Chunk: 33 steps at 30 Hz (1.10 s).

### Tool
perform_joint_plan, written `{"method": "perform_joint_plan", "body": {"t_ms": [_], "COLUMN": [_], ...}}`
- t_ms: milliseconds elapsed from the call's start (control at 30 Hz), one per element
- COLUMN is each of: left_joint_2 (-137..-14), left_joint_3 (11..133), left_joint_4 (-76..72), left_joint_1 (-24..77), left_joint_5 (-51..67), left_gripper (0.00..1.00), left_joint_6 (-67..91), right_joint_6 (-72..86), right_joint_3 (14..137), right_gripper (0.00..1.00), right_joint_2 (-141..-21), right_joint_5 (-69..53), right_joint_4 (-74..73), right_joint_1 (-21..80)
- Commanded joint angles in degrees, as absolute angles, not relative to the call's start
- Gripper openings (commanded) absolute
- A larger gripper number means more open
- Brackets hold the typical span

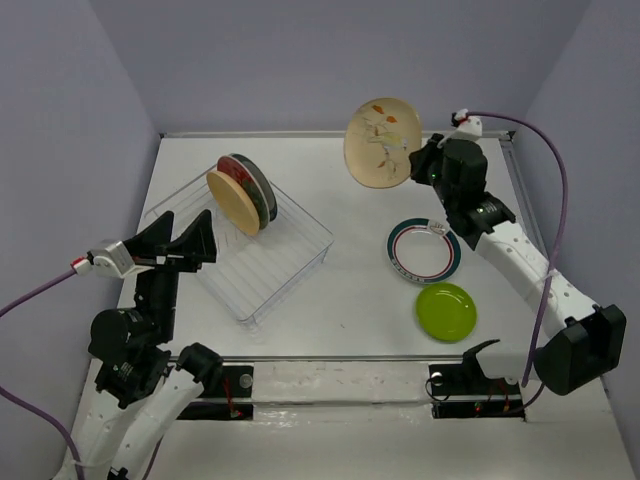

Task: Load the plates into the dish rack

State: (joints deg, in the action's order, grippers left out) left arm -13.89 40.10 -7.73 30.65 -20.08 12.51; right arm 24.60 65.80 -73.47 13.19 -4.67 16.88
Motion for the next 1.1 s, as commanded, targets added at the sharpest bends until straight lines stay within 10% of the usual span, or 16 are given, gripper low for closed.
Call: {"method": "perform_joint_plan", "body": {"t_ms": [0,500,1067], "left_joint_2": [-14.59,-11.35,-5.89], "left_joint_3": [40.96,42.28,40.25], "left_joint_4": [-10.63,-11.34,-11.6], "left_joint_1": [28.22,23.2,23.29], "left_joint_5": [-23.03,-26.72,-28.21], "left_gripper": [0.99,0.99,0.99], "left_joint_6": [11.43,13.71,13.8], "right_joint_6": [15.92,0.62,-16.16], "right_joint_3": [80.31,117.74,144.58], "right_gripper": [0.07,0.07,0.07], "right_joint_2": [-75.04,-104.12,-132.35], "right_joint_5": [22.59,34.09,49.21], "right_joint_4": [3.61,0.18,-1.59], "right_joint_1": [30.91,60.63,67.32]}}
